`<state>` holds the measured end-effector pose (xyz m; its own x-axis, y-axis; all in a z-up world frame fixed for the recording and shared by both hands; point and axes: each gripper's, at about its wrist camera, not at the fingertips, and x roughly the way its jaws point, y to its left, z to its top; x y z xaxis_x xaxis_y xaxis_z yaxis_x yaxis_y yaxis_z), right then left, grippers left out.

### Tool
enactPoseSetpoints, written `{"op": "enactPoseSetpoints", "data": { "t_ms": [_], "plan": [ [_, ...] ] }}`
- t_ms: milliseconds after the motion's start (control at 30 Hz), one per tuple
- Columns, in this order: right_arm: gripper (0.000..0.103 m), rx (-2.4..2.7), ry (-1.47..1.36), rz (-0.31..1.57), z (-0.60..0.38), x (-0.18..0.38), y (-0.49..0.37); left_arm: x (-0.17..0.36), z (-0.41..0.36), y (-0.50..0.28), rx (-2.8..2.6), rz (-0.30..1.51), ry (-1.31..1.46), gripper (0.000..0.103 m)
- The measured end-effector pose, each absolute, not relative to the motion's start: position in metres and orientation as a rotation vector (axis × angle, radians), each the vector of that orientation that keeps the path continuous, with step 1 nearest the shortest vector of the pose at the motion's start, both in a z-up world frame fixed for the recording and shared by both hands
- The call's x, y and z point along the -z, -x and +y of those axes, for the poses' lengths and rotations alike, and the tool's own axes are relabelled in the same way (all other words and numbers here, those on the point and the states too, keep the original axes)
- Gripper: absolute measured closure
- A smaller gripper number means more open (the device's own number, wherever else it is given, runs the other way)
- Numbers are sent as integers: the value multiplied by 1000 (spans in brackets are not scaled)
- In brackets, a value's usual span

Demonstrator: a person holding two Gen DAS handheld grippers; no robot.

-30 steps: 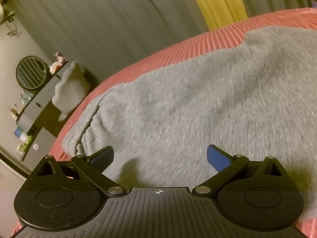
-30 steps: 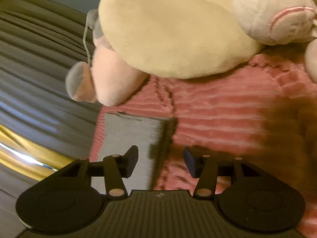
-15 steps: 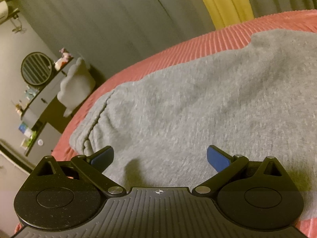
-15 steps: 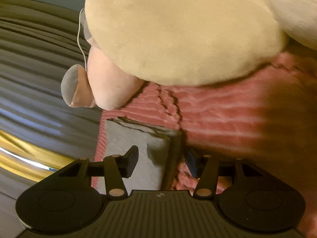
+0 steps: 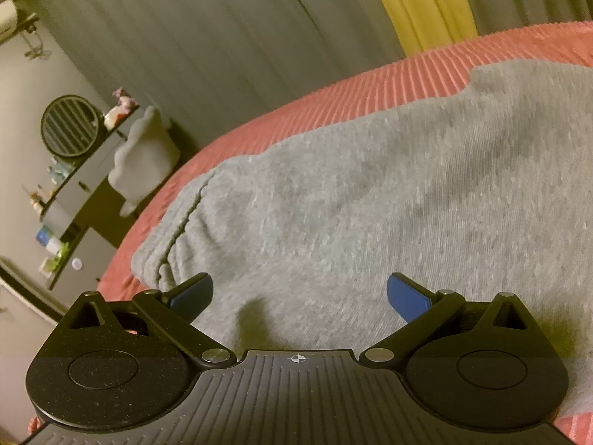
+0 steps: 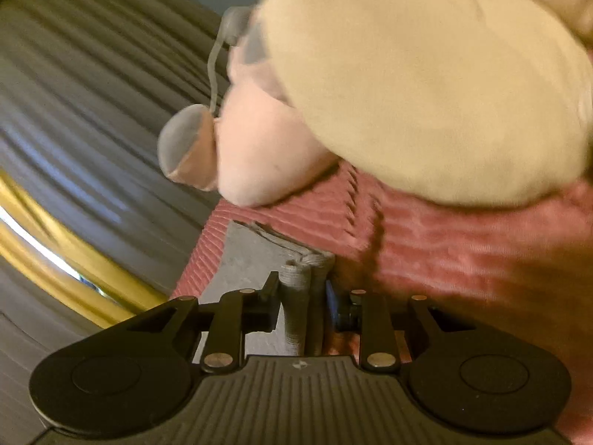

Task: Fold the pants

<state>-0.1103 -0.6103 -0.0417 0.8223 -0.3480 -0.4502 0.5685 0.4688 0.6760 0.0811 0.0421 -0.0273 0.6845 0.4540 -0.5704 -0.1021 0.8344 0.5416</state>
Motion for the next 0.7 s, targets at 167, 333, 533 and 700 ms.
{"op": "enactPoseSetpoints", "data": {
  "t_ms": [167,333,533,700],
  "plan": [
    [81,580,-688,312,-583,26,100,20,39,-77,-326,739,-492,0],
    [70,588,-738,356,-597,37,94,8,33,-70,-311,711,-456,0],
    [70,595,-852,368,-615,56,93,-6,25,-58,-297,693,-376,0],
    [86,618,-869,383,-621,55,82,-13,22,-48,-283,697,-301,0]
  ]
}}
